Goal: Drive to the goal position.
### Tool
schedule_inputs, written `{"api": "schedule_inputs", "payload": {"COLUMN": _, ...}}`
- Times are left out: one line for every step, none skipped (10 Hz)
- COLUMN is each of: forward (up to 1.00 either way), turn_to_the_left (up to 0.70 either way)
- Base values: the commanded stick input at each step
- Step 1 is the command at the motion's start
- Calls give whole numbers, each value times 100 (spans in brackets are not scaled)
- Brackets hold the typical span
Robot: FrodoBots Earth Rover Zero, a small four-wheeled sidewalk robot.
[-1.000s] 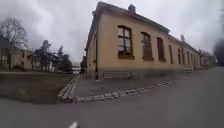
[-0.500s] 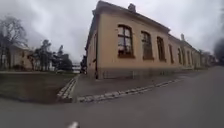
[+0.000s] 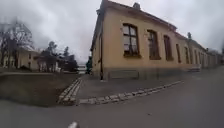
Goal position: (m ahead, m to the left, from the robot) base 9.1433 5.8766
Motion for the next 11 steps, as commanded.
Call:
{"api": "schedule_inputs", "payload": {"forward": 70, "turn_to_the_left": 0}}
{"api": "schedule_inputs", "payload": {"forward": 70, "turn_to_the_left": 0}}
{"api": "schedule_inputs", "payload": {"forward": 70, "turn_to_the_left": 0}}
{"api": "schedule_inputs", "payload": {"forward": 70, "turn_to_the_left": 0}}
{"api": "schedule_inputs", "payload": {"forward": 70, "turn_to_the_left": 0}}
{"api": "schedule_inputs", "payload": {"forward": 70, "turn_to_the_left": 0}}
{"api": "schedule_inputs", "payload": {"forward": 70, "turn_to_the_left": 0}}
{"api": "schedule_inputs", "payload": {"forward": 70, "turn_to_the_left": 0}}
{"api": "schedule_inputs", "payload": {"forward": 70, "turn_to_the_left": 0}}
{"api": "schedule_inputs", "payload": {"forward": 70, "turn_to_the_left": 0}}
{"api": "schedule_inputs", "payload": {"forward": 70, "turn_to_the_left": 0}}
